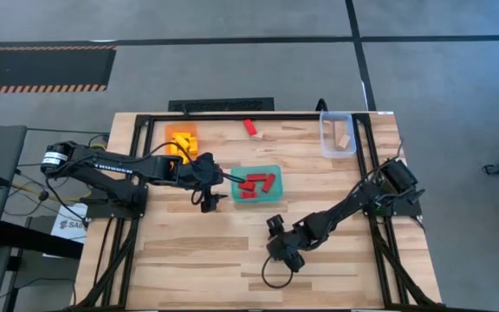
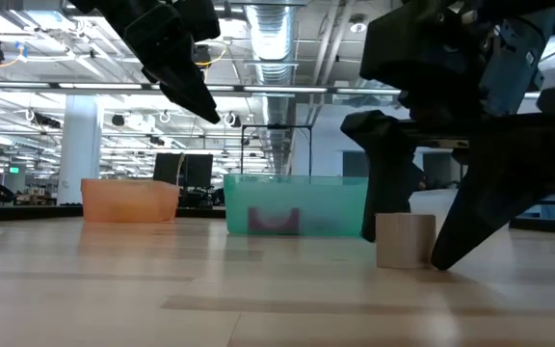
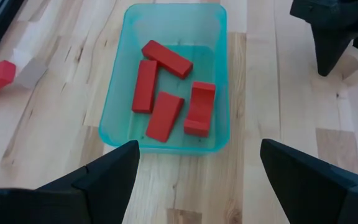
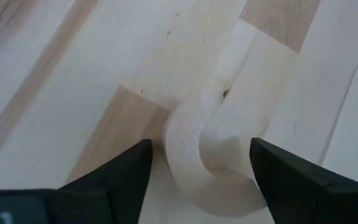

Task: Sort & place blocks by color
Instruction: Put the brown block into the transparent bin

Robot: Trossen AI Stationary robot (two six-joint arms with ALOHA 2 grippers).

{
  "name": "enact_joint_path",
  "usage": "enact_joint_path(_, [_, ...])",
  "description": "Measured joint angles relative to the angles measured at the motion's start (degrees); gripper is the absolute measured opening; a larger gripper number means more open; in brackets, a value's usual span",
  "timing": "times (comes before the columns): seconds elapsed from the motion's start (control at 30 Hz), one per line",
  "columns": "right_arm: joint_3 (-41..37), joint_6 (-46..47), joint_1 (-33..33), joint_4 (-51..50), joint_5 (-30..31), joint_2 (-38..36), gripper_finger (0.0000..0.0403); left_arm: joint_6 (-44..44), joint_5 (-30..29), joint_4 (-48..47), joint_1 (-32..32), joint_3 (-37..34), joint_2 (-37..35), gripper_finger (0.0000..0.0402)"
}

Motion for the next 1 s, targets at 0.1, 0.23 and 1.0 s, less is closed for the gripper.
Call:
enact_joint_path(0.1, [0.0, -0.4, -0.2, -0.4, 0.0, -0.1, 0.0254, -0.1, -0.2, 0.0, 0.0, 0.0, 0.0, 0.0322])
enact_joint_path(0.23, [0.0, -0.2, -0.5, -1.0, -0.2, -0.1, 0.0182, -0.2, -0.3, 0.0, 0.0, 0.0, 0.0, 0.0322])
enact_joint_path(1.0, [-6.1, 24.3, -10.4, -35.9, 10.4, -37.9, 0.0087, -4.3, -1.7, 1.1, 0.1, 0.0, 0.0, 0.0322])
